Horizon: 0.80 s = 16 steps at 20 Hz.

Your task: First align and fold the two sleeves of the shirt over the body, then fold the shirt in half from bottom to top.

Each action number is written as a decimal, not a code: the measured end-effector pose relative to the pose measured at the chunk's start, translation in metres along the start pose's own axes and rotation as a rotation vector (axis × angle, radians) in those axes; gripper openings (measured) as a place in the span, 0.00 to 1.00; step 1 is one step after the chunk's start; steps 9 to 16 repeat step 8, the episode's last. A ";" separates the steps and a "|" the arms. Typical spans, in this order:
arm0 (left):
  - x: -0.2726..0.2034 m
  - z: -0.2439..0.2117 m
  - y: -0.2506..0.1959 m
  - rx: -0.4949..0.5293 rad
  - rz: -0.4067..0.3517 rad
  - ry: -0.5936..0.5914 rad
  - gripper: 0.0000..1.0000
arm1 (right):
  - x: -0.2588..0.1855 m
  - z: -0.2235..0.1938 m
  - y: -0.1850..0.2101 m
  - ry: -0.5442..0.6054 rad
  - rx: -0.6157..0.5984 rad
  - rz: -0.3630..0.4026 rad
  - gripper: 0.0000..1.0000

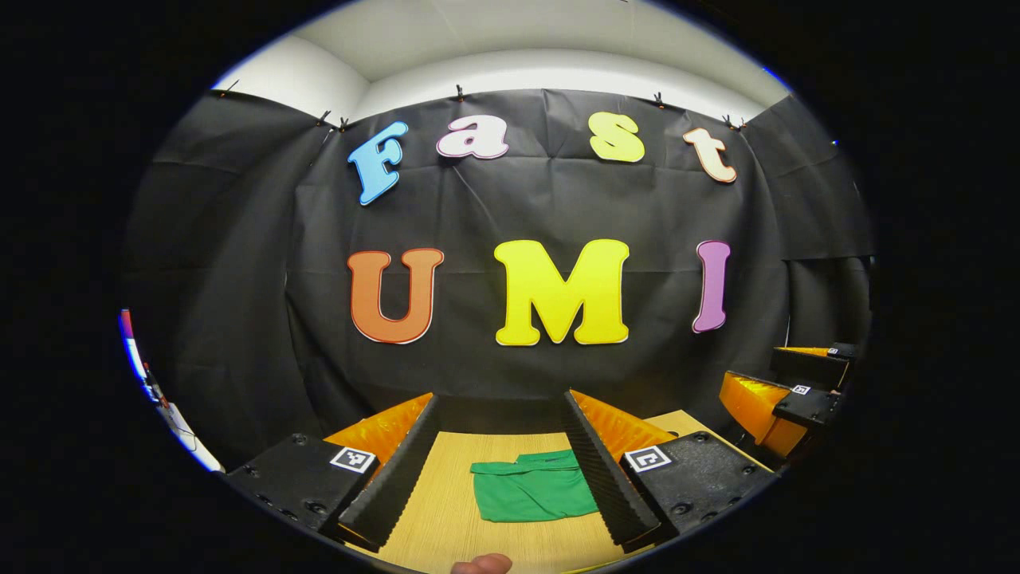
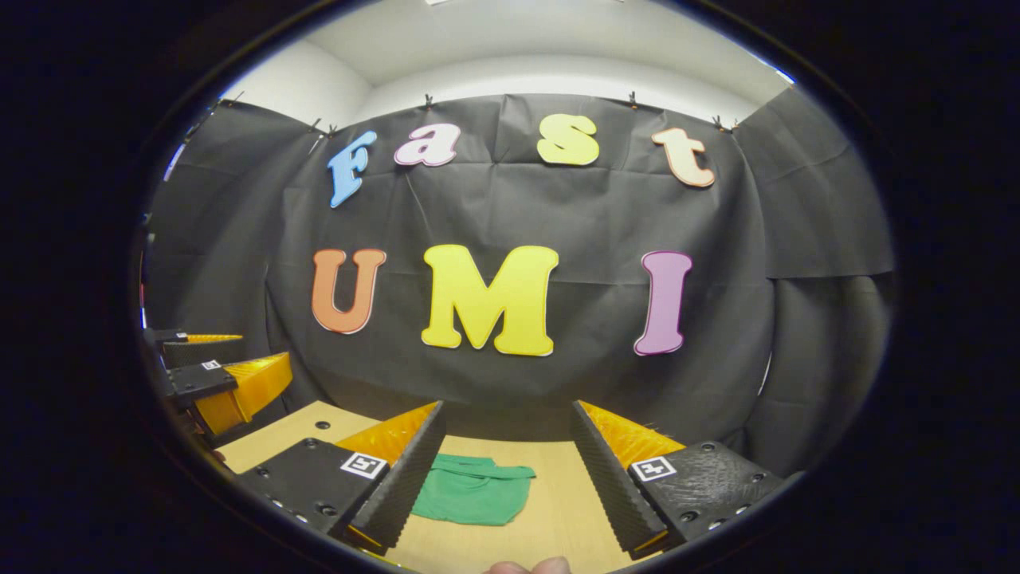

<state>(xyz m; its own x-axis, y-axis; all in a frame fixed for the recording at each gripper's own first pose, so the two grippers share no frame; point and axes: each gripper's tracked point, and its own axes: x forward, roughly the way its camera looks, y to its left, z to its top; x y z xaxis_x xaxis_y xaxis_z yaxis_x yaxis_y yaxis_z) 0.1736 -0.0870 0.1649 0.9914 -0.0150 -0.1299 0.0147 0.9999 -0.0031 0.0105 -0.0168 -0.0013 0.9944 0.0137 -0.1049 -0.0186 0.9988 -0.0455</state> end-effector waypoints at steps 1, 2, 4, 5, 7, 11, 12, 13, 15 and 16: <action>0.000 0.000 -0.001 0.000 0.000 -0.001 0.97 | 0.000 -0.001 -0.001 0.001 0.001 -0.001 0.95; 0.000 0.000 -0.001 0.001 0.000 -0.002 0.97 | 0.000 0.000 -0.001 0.000 0.000 -0.001 0.95; -0.001 0.000 -0.002 0.001 -0.002 -0.002 0.97 | 0.000 0.000 0.000 0.000 0.001 0.003 0.95; -0.001 0.000 -0.003 0.002 -0.004 0.000 0.97 | 0.000 0.001 -0.001 -0.002 -0.002 0.004 0.95; 0.000 -0.001 -0.003 0.004 -0.004 0.004 0.97 | 0.001 0.000 -0.001 0.000 -0.007 0.003 0.95; 0.001 -0.001 -0.002 0.007 -0.003 0.005 0.98 | 0.001 -0.001 -0.002 0.002 -0.004 0.001 0.95; 0.001 -0.001 -0.002 0.007 -0.003 0.005 0.98 | 0.001 -0.001 -0.002 0.002 -0.004 0.001 0.95; 0.001 -0.001 -0.002 0.007 -0.003 0.005 0.98 | 0.001 -0.001 -0.002 0.002 -0.004 0.001 0.95; 0.001 -0.001 -0.002 0.007 -0.003 0.005 0.98 | 0.001 -0.001 -0.002 0.002 -0.004 0.001 0.95; 0.001 -0.001 -0.002 0.007 -0.003 0.005 0.98 | 0.001 -0.001 -0.002 0.002 -0.004 0.001 0.95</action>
